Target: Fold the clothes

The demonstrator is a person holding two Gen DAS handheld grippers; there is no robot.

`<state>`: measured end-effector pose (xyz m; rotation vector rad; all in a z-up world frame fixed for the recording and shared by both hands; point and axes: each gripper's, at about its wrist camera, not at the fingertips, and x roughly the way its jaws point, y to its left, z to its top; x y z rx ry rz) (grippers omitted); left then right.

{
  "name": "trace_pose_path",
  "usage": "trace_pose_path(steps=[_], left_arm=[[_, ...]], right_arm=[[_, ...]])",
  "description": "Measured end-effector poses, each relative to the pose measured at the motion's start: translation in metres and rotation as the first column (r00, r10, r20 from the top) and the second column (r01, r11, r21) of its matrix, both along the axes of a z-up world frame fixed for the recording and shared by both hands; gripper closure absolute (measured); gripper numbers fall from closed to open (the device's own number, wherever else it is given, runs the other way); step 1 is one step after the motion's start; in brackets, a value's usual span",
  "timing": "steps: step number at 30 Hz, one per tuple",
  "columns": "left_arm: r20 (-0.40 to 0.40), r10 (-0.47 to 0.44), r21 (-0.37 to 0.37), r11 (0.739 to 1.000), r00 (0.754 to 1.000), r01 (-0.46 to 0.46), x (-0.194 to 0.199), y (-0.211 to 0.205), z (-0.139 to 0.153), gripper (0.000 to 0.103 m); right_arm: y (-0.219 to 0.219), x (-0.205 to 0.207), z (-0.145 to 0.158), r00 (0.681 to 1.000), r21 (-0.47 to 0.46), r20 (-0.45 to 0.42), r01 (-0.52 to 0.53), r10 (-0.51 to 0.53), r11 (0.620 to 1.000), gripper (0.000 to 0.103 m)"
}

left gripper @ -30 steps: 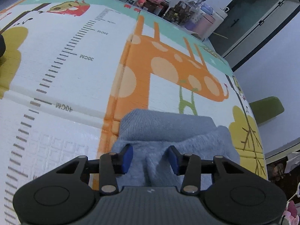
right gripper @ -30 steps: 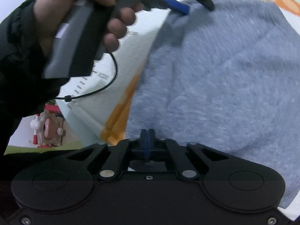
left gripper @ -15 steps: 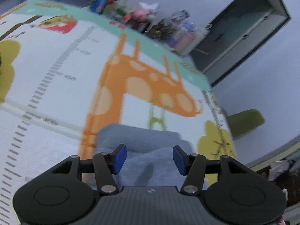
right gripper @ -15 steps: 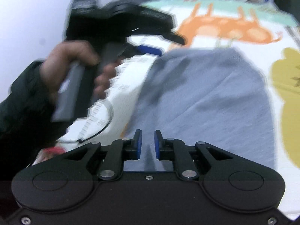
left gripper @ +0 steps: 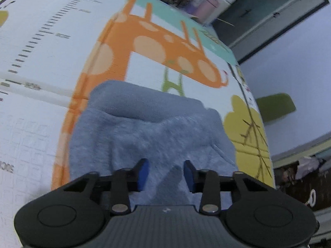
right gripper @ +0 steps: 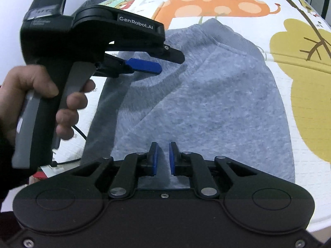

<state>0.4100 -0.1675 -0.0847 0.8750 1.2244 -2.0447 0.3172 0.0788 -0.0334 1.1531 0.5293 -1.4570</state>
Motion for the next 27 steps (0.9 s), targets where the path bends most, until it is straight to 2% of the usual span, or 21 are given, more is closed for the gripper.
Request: trace_pose_path(steps=[2, 4, 5, 7, 9, 12, 16, 17, 19, 21, 27], left_arm=[[0.009, 0.04, -0.008, 0.999, 0.999, -0.04, 0.005, -0.007, -0.001, 0.092], [-0.016, 0.06, 0.007, 0.998, 0.998, -0.06, 0.009, -0.014, 0.002, 0.092], [-0.024, 0.067, -0.003, 0.998, 0.998, -0.067, 0.012, -0.015, 0.007, 0.089], [-0.031, 0.081, -0.045, 0.996, 0.996, -0.082, 0.019, -0.016, 0.02, 0.076], [-0.043, 0.1, -0.108, 0.989, 0.994, -0.104, 0.028, -0.014, 0.036, 0.055], [-0.02, 0.129, -0.186, 0.974, 0.991, -0.131, 0.041, -0.011, 0.054, 0.053], [0.043, 0.126, -0.228, 0.967, 0.991, -0.113, 0.056, -0.002, 0.06, 0.046], [0.059, 0.118, -0.226, 0.969, 0.991, -0.102, 0.06, 0.001, 0.059, 0.043], [0.074, 0.1, -0.197, 0.977, 0.992, -0.084, 0.068, 0.007, 0.054, 0.04], [0.081, 0.093, -0.16, 0.984, 0.992, -0.079, 0.074, 0.014, 0.047, 0.039], [0.078, 0.086, -0.048, 0.995, 0.993, -0.082, 0.082, 0.031, 0.024, 0.038]], right_arm=[[-0.003, -0.003, -0.004, 1.0, 0.005, -0.003, -0.002, 0.002, 1.0, 0.093], [-0.003, -0.005, -0.004, 1.0, 0.007, 0.008, 0.004, -0.004, 1.0, 0.093], [-0.002, -0.007, -0.003, 1.0, 0.006, 0.015, 0.01, -0.01, 1.0, 0.093], [0.005, -0.013, 0.001, 0.998, -0.011, 0.036, 0.045, -0.044, 0.999, 0.092], [0.012, -0.02, 0.008, 0.997, -0.037, 0.034, 0.076, -0.074, 0.996, 0.091], [0.022, -0.031, 0.017, 0.993, -0.064, -0.013, 0.118, -0.119, 0.991, 0.091], [0.034, -0.054, 0.025, 0.979, -0.08, -0.029, 0.201, -0.204, 0.976, 0.088], [0.037, -0.059, 0.026, 0.974, -0.079, -0.033, 0.22, -0.223, 0.972, 0.085], [0.041, -0.07, 0.028, 0.963, -0.083, -0.054, 0.26, -0.264, 0.962, 0.07], [0.042, -0.081, 0.026, 0.954, -0.087, -0.08, 0.282, -0.289, 0.955, 0.063], [0.036, -0.106, 0.011, 0.946, -0.046, -0.124, 0.296, -0.299, 0.954, 0.056]])
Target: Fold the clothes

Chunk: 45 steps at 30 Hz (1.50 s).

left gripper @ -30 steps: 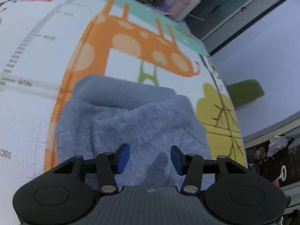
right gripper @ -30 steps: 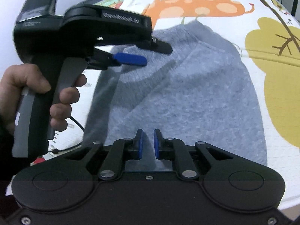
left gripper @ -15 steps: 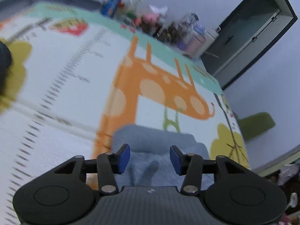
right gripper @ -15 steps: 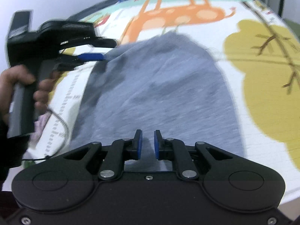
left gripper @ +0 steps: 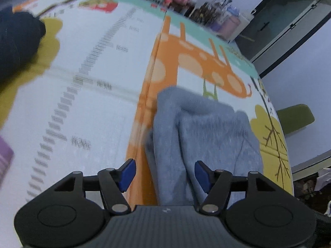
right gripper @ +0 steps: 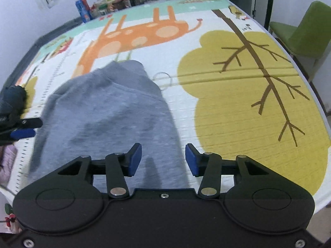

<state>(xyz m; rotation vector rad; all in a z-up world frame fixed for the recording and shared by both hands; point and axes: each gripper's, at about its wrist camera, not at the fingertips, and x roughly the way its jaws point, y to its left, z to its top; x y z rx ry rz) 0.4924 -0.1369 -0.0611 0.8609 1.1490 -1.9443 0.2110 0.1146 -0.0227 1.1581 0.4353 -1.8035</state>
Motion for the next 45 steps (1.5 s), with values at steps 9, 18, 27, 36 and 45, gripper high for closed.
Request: trace_pose_path(steps=[9, 18, 27, 36, 45], left_arm=[[-0.004, -0.037, 0.118, 0.992, 0.999, 0.037, -0.023, 0.008, -0.027, 0.037], [-0.003, -0.077, 0.138, 0.987, 0.997, 0.076, -0.042, 0.004, -0.029, 0.045], [-0.018, -0.2, 0.137, 0.97, 0.98, 0.201, -0.093, 0.008, -0.029, 0.046], [-0.025, -0.353, 0.139, 0.925, 0.935, 0.353, -0.153, 0.023, -0.031, 0.046], [-0.024, -0.472, 0.135, 0.872, 0.881, 0.471, -0.206, 0.043, -0.03, 0.046]], right_arm=[[-0.012, -0.006, -0.04, 0.997, 0.067, 0.07, -0.038, 0.034, 0.997, 0.044], [-0.002, -0.01, -0.042, 0.991, 0.013, 0.131, 0.016, -0.017, 1.0, 0.073], [0.022, -0.029, -0.039, 0.979, 0.03, 0.152, 0.131, -0.134, 0.991, 0.075], [0.067, -0.06, -0.04, 0.95, 0.041, 0.142, 0.273, -0.276, 0.961, 0.075], [0.103, -0.086, -0.04, 0.914, 0.047, 0.109, 0.388, -0.391, 0.921, 0.075]])
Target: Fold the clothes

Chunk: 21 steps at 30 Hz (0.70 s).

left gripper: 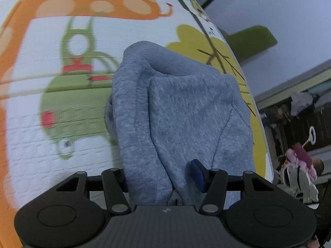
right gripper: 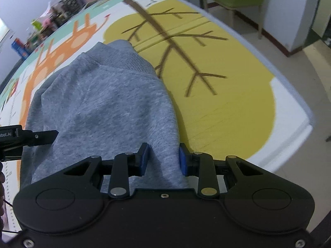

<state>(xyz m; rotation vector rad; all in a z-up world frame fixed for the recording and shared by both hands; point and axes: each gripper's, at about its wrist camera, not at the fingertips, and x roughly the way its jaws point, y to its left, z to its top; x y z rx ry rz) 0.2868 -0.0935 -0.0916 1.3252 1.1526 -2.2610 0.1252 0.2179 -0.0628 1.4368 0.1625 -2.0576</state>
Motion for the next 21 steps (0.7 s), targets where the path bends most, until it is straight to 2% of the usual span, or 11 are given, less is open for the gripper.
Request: trace_pose_path(steps=[11, 21], left_arm=[[0.001, -0.114, -0.015, 0.993, 0.993, 0.114, -0.055, 0.03, 0.003, 0.046], [0.002, -0.172, -0.029, 0.985, 0.985, 0.172, -0.097, 0.058, 0.005, 0.045]], right_arm=[[0.035, -0.036, 0.0, 0.993, 0.014, -0.03, 0.112, -0.112, 0.994, 0.075], [0.048, -0.081, -0.003, 0.988, 0.058, -0.068, 0.144, -0.14, 0.988, 0.074]])
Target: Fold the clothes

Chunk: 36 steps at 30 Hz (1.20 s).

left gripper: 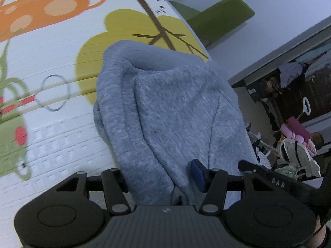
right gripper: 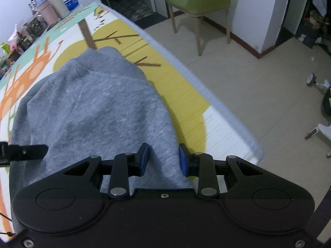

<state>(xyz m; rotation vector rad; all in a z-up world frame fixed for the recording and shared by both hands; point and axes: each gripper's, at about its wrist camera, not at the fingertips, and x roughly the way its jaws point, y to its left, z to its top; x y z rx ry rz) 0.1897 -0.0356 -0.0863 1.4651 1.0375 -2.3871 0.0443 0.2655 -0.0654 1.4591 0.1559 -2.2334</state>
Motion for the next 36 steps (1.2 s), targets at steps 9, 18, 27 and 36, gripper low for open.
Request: trace_pose_path(steps=[9, 18, 27, 36], left_arm=[[-0.003, -0.016, 0.0, 1.0, 1.0, 0.016, -0.024, 0.015, 0.0, 0.045], [-0.012, 0.009, 0.012, 1.0, 1.0, -0.009, -0.023, 0.014, 0.001, 0.043], [-0.044, -0.023, -0.17, 0.985, 0.999, 0.015, -0.007, 0.022, 0.038, 0.043], [-0.088, -0.135, -0.305, 0.947, 0.987, 0.103, 0.021, 0.041, 0.085, 0.037]], right_arm=[[0.007, -0.04, -0.005, 1.0, 0.027, -0.021, 0.0, 0.0, 1.0, 0.074], [0.004, -0.06, -0.004, 0.999, 0.019, -0.044, 0.01, -0.009, 1.0, 0.073], [0.016, -0.04, 0.027, 0.992, -0.028, -0.121, 0.039, -0.042, 0.999, 0.07], [0.007, 0.004, 0.078, 0.993, -0.07, -0.108, -0.053, 0.045, 0.996, 0.064]])
